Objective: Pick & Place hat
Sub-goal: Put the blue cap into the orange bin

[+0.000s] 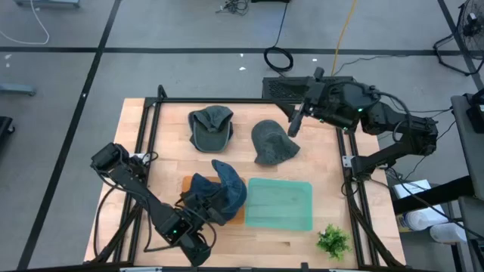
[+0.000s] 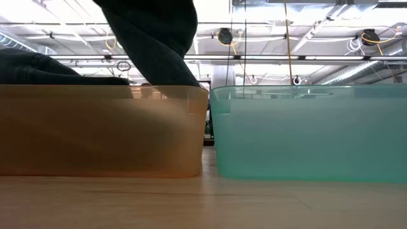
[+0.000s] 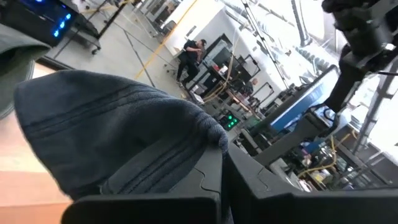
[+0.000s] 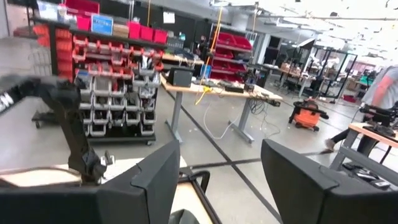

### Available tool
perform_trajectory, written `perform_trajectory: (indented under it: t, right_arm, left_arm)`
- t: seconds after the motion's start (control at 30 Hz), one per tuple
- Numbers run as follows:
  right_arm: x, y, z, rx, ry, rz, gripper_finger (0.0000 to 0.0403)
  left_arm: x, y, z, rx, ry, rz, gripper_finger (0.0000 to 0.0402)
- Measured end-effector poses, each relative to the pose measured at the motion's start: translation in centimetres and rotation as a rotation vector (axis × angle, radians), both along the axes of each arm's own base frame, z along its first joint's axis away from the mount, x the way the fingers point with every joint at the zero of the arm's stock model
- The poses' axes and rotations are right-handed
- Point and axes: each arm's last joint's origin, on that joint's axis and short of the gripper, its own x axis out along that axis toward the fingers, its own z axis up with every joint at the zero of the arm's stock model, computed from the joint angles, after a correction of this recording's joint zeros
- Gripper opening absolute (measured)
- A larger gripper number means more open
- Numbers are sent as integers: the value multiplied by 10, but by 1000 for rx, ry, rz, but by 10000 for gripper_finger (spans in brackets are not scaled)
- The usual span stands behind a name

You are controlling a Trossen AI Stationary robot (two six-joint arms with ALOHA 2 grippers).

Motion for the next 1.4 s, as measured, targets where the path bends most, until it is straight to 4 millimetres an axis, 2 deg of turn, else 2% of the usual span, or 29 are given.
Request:
perform_trajectory:
  t: [0.3, 0.57, 0.77, 1.13, 1.3, 1.4]
  right_arm:
    - [8, 0, -15, 8, 31, 0, 216]
    - [10, 0, -20, 25, 32, 0, 217]
    - [10, 0, -19, 49, 19, 0, 215]
    - [10, 0, -20, 98, -2, 4, 213]
    - [10, 1, -20, 99, -2, 6, 216]
    - [10, 1, -20, 99, -2, 6, 217]
  left_arm:
    - [-21, -9, -7, -1, 32, -68, 3]
    - [-28, -15, -11, -135, 36, -130, 3]
    - [-43, -17, -15, -320, 107, -179, 3]
    - [-54, 0, -23, -389, 438, -127, 3]
    - [-59, 13, -28, -473, 670, -47, 3]
    - [-58, 16, -28, -486, 706, -33, 4]
